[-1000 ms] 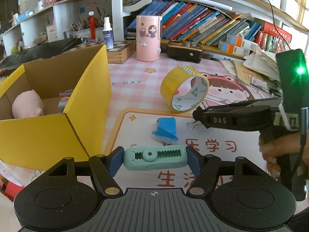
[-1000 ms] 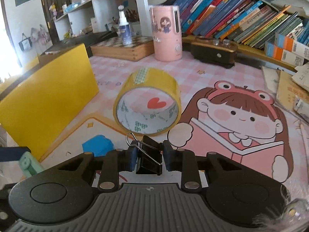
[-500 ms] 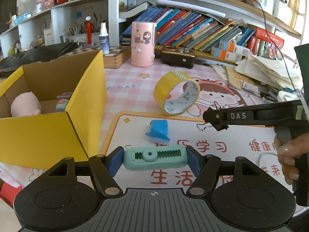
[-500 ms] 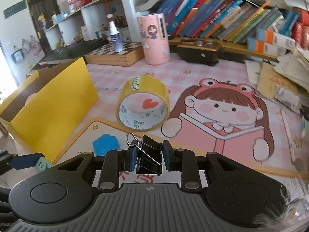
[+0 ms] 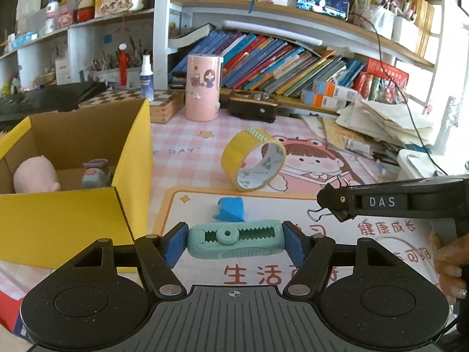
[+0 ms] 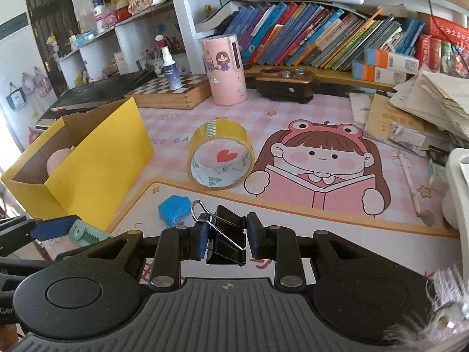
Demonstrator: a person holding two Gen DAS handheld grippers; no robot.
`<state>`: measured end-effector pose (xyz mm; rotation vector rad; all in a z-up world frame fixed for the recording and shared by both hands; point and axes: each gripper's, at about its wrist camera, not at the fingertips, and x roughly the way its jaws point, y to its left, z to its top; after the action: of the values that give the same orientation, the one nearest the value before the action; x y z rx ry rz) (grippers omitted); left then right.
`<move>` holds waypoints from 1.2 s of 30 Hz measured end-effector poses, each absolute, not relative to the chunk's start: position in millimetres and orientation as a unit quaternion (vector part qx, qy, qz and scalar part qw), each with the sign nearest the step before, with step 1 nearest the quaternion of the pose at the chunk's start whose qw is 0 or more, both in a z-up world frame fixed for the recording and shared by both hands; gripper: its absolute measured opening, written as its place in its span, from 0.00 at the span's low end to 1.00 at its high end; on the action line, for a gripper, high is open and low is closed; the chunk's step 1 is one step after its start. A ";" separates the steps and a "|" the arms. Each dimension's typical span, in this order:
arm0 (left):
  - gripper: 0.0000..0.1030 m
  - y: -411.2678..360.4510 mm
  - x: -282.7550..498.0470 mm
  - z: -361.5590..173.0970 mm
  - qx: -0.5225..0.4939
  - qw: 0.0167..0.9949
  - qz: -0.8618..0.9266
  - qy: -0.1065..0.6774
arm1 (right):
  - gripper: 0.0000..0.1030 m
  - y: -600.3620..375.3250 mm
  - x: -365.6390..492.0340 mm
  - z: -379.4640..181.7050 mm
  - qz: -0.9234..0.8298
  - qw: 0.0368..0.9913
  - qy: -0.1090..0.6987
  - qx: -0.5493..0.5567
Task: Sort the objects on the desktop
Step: 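Lift the eraser and binder clip and carry both over the yellow box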
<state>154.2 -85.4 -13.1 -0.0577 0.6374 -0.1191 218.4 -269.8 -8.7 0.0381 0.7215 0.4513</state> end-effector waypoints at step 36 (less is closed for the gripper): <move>0.68 18.2 38.0 -14.8 -0.033 0.940 -0.106 0.321 | 0.24 -183.1 65.3 -14.4 0.177 0.906 0.384 0.030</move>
<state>38.0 18.2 -14.8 -0.0666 0.6553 -0.2172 65.3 -183.1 -14.4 0.0629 0.7926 0.3660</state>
